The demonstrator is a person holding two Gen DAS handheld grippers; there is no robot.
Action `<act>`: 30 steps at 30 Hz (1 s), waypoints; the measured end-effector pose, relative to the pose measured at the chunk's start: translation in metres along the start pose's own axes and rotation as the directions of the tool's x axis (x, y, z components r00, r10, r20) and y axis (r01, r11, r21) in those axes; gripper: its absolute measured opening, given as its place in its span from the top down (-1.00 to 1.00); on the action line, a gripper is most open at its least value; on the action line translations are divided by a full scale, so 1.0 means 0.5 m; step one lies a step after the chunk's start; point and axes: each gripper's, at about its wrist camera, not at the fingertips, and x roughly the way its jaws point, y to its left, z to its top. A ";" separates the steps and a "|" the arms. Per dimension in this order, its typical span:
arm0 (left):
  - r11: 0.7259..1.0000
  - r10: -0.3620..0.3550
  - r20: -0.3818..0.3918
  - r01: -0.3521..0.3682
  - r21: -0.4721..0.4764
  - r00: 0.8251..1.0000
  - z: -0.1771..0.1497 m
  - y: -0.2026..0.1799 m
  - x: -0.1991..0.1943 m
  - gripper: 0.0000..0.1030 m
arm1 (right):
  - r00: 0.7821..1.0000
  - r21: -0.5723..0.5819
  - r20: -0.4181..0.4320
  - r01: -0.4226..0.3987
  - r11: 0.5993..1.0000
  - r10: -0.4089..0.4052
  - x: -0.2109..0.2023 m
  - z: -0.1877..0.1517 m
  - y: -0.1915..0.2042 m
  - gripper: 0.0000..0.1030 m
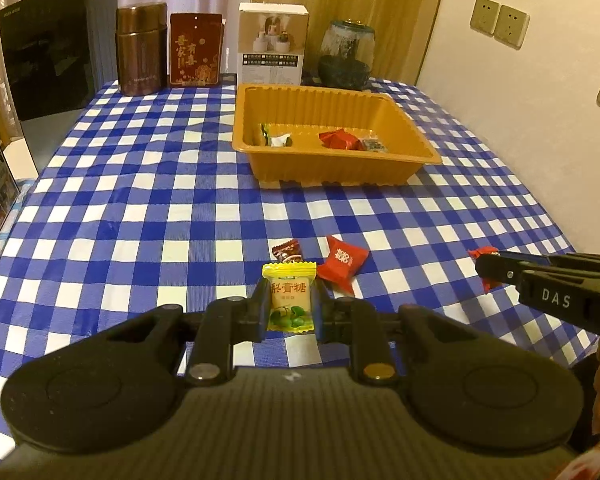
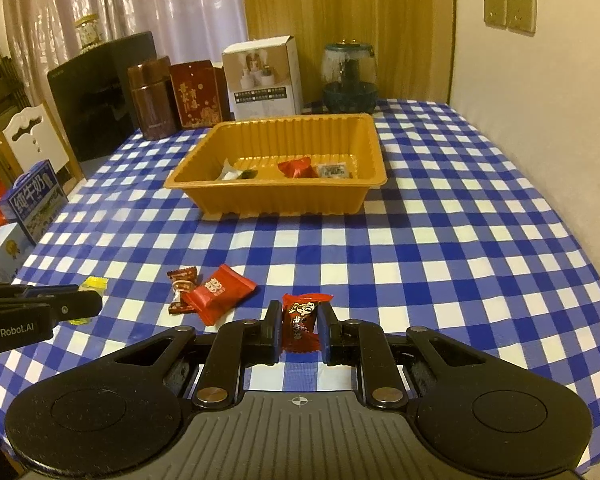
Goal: Organize snacks
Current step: 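Carry both candies into the orange tray and open both tools to release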
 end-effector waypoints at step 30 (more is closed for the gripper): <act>0.995 -0.099 0.075 0.101 -0.017 0.992 0.188 -0.030 0.088 0.64 | 0.996 0.041 0.088 -0.034 0.999 0.030 0.076 0.195 -0.061 0.63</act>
